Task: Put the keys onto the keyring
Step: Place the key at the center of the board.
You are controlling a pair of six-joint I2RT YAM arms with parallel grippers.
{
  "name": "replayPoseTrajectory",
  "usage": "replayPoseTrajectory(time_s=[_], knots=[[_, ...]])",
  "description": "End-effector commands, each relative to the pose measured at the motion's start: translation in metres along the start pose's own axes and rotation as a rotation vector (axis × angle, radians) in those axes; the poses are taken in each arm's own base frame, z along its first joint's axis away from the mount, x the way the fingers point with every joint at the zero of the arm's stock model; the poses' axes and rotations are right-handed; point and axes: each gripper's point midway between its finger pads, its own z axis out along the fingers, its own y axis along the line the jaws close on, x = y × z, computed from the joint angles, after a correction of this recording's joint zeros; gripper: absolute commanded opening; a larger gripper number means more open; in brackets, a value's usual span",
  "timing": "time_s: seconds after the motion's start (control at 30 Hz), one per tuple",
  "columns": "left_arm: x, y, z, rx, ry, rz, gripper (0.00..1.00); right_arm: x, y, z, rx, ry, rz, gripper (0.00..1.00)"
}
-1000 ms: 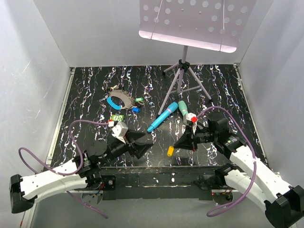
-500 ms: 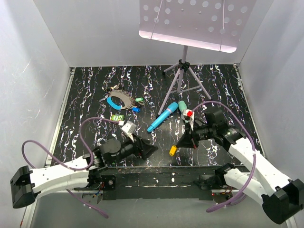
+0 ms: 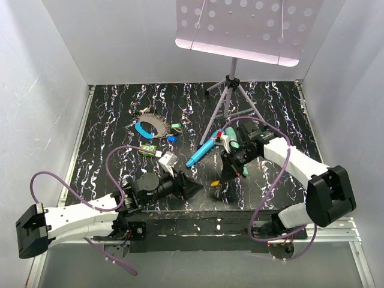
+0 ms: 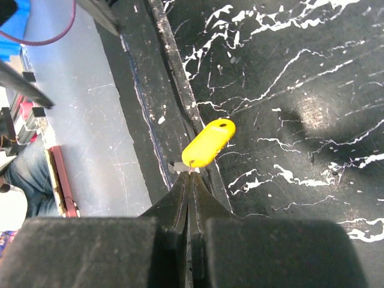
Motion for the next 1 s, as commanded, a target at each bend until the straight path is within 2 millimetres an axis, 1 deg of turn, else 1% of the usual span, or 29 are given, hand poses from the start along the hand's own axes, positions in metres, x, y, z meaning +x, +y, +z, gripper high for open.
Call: replayPoseTrajectory(time_s=[0.0, 0.1, 0.2, 0.33, 0.43, 0.53, 0.7, 0.8, 0.83, 0.97], knots=[[-0.012, 0.005, -0.004, -0.016, -0.084, -0.030, 0.59, -0.004, -0.019, 0.005, 0.066, -0.004, 0.032, 0.01], [-0.010, 0.009, -0.002, -0.019, -0.101, -0.049, 0.59, -0.001, -0.033, 0.013, 0.078, 0.013, 0.083, 0.01], [-0.006, 0.011, 0.001, -0.020, -0.098, -0.051, 0.59, -0.002, -0.037, 0.018, 0.061, 0.024, 0.095, 0.01], [-0.001, 0.010, 0.010, 0.000, -0.082, -0.022, 0.57, -0.003, -0.039, 0.017, 0.086, 0.008, 0.047, 0.01], [0.003, 0.009, 0.017, 0.013, -0.068, 0.017, 0.56, 0.000, -0.049, 0.018, 0.135, 0.026, 0.047, 0.01], [0.008, 0.013, 0.022, 0.005, -0.050, 0.038, 0.56, 0.002, -0.060, 0.019, 0.174, 0.053, 0.057, 0.01], [0.014, 0.020, 0.025, -0.017, -0.040, 0.059, 0.56, 0.002, -0.069, 0.024, 0.205, 0.082, 0.065, 0.01], [0.013, 0.024, 0.027, -0.025, -0.050, 0.107, 0.55, -0.002, -0.064, 0.024, 0.207, 0.078, 0.003, 0.01], [0.011, 0.025, 0.027, -0.022, -0.057, 0.133, 0.55, -0.004, -0.060, 0.023, 0.197, 0.067, -0.031, 0.01], [0.002, 0.013, 0.025, 0.057, -0.088, 0.319, 0.54, -0.020, -0.032, 0.014, 0.151, -0.036, -0.241, 0.01]])
